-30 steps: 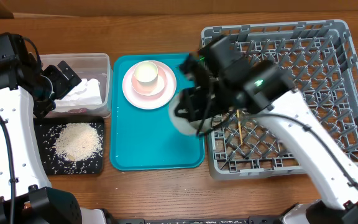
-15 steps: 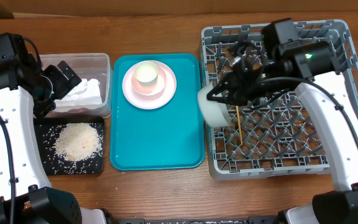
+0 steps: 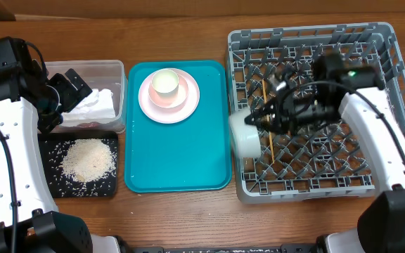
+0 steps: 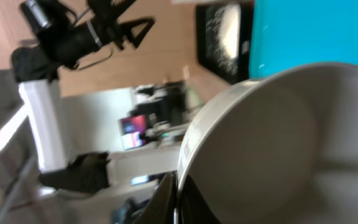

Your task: Sort waste into correct bins and load items into the dishwasher

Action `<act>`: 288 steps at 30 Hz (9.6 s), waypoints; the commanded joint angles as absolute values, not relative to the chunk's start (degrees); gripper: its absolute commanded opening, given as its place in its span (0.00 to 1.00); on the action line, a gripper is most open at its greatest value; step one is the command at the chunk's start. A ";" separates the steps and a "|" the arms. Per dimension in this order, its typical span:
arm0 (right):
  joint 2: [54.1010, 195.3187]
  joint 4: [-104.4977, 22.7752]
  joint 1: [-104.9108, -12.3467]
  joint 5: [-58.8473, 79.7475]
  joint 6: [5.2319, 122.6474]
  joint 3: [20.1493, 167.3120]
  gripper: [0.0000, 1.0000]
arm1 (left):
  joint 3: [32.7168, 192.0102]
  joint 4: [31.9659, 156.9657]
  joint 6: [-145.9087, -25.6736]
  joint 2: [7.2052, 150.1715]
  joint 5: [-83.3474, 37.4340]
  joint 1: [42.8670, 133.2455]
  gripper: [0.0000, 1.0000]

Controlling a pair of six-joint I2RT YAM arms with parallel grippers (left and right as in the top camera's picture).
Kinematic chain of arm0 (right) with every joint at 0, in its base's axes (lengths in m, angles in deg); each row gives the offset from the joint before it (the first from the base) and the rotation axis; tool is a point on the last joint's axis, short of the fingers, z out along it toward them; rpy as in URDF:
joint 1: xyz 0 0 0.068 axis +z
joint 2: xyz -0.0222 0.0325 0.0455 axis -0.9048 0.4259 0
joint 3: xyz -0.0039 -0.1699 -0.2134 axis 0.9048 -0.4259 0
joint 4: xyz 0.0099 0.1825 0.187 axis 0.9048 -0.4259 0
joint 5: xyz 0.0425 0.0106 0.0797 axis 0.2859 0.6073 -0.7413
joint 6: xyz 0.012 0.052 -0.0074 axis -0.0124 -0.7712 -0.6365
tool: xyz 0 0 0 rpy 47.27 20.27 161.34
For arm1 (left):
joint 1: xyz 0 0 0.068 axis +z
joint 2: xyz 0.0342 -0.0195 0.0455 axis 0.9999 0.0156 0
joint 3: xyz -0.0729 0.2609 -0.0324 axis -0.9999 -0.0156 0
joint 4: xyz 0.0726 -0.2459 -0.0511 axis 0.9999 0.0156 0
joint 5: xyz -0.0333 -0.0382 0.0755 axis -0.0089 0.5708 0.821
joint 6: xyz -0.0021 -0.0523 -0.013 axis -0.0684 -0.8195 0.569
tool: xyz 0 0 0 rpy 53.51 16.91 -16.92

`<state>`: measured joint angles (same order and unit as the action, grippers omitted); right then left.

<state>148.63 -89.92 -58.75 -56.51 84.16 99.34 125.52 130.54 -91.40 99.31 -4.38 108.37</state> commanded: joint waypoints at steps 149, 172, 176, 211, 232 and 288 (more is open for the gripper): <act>142.88 -65.53 -30.64 8.19 56.57 88.45 0.35 | 126.77 130.50 -91.35 98.85 -4.77 108.57 1.00; 144.41 -64.50 -28.67 16.41 53.75 88.41 0.36 | 126.77 130.48 -91.35 98.85 -4.77 108.57 1.00; 144.44 -64.52 -28.41 16.45 53.75 88.43 0.36 | 126.77 130.48 -91.38 98.85 -4.77 108.57 1.00; 144.50 -62.51 -28.43 20.34 47.22 88.41 0.42 | 126.77 130.48 -91.35 98.85 -4.77 108.57 1.00; 144.50 -64.35 -28.43 24.45 46.72 88.41 0.47 | 126.77 130.48 -91.35 98.85 -4.77 108.57 1.00; 144.48 -59.52 -33.53 16.52 67.02 109.76 0.73 | 126.77 130.48 -91.35 98.85 -4.77 108.57 1.00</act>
